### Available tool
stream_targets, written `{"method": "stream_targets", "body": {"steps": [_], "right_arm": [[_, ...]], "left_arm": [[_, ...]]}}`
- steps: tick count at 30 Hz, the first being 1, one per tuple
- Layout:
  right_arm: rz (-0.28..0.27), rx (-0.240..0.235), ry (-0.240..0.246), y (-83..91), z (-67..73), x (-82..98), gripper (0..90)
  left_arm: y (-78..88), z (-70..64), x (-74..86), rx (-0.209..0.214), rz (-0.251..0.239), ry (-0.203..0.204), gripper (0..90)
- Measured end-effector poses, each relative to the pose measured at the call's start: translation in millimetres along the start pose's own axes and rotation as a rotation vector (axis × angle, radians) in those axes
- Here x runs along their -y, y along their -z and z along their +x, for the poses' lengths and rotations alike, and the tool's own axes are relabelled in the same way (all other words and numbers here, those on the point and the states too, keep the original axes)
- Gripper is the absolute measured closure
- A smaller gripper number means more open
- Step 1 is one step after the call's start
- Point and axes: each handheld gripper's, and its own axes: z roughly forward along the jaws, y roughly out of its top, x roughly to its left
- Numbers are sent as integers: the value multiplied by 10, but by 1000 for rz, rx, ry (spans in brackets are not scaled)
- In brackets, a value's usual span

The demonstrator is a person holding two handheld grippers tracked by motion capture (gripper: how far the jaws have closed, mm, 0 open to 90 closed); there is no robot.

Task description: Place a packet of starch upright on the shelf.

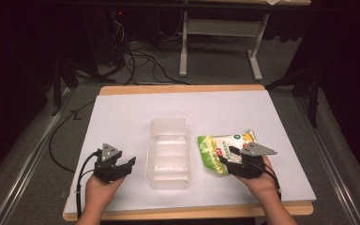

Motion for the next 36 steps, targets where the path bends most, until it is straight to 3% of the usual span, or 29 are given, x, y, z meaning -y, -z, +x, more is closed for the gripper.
{"method": "stream_targets", "body": {"steps": [4, 14, 20, 36], "right_arm": [[20, -23, 26, -49, 74, -3, 403], [128, -64, 85, -258, 263, 56, 354], [178, -62, 140, -361, 360, 91, 433], [231, -50, 153, -422, 345, 130, 602]], "left_arm": [[-6, -5, 2, 1, 4, -4, 406], [-30, -59, 8, 15, 11, -20, 401], [-26, -62, 7, 16, 13, -23, 400], [-38, -70, 10, 22, 23, -26, 396]]}}
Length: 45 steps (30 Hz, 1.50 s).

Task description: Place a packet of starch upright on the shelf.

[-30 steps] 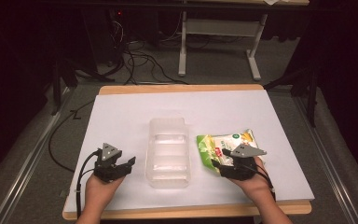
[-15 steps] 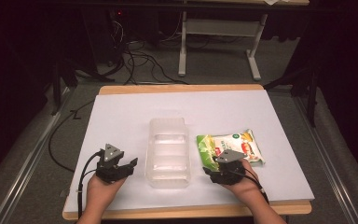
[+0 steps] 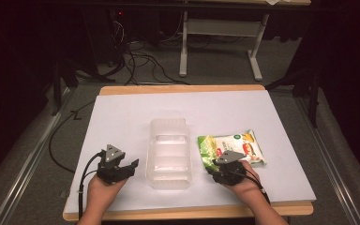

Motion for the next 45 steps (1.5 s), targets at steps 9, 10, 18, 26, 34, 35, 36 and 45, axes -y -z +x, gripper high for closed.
{"method": "stream_targets", "body": {"steps": [9, 10, 18, 26, 34, 35, 36, 45], "right_arm": [[52, -7, 25, -44, 28, -11, 793], [56, -14, 29, -44, 38, -18, 834], [24, -26, 22, 22, 35, -55, 884], [-93, -12, -28, 220, -59, -101, 890], [-227, 23, -110, 459, -207, -133, 896], [-238, 29, -118, 486, -221, -134, 896], [-250, 31, -126, 503, -235, -132, 896], [-208, 58, -102, 438, -239, -97, 889]], "left_arm": [[1, -2, 1, 1, -3, -2, 396], [1, -1, 1, 1, -2, -3, 396], [3, 1, 1, 2, -2, -3, 396], [-4, -4, 2, 3, -3, -4, 396], [-11, -7, 2, 5, 5, -9, 396], [-13, -7, 2, 5, 5, -8, 396], [-15, -9, 2, 4, 5, -9, 396], [-23, -20, 3, 5, 10, -14, 396]]}}
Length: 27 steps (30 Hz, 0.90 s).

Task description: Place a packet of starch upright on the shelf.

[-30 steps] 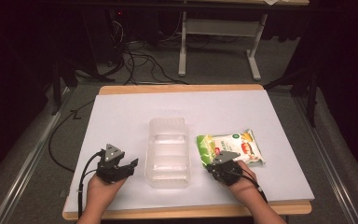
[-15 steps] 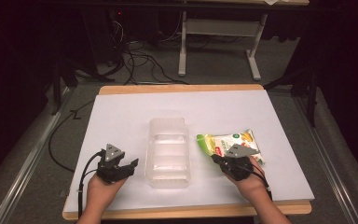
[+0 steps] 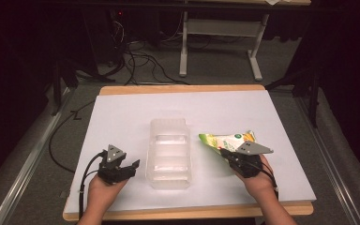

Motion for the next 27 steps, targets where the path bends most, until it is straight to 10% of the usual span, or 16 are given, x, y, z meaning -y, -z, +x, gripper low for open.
{"method": "stream_targets", "body": {"steps": [7, 27], "right_arm": [[67, 29, 127, -137, 217, 37, 862], [159, 96, 150, -326, 171, 152, 675]], "left_arm": [[3, -2, 3, -2, 4, -8, 394], [-10, -16, 6, 2, 10, -16, 392]]}}
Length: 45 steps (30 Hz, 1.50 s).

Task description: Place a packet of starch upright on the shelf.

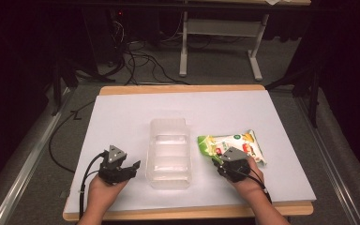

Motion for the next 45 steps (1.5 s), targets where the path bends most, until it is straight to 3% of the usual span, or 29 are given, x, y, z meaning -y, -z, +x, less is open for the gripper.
{"method": "stream_targets", "body": {"steps": [10, 14, 19, 26, 32, 45], "right_arm": [[94, 36, 48, -84, 30, 81, 591], [83, 56, 22, -96, -35, 74, 583], [61, 29, 22, -144, -46, 61, 600], [50, -27, -47, -152, -109, 26, 894], [-58, -56, -148, 46, -269, -4, 900], [-307, 7, -198, 530, -515, -83, 900]], "left_arm": [[2, 0, 0, 4, 1, -1, 391], [-2, -1, -1, 6, 7, -3, 391], [-7, -10, -1, 6, 11, -6, 390], [-12, -11, -1, 7, 14, -9, 389], [-10, -4, -2, 7, 14, -7, 388], [8, 10, -8, 8, -5, 9, 390]]}}
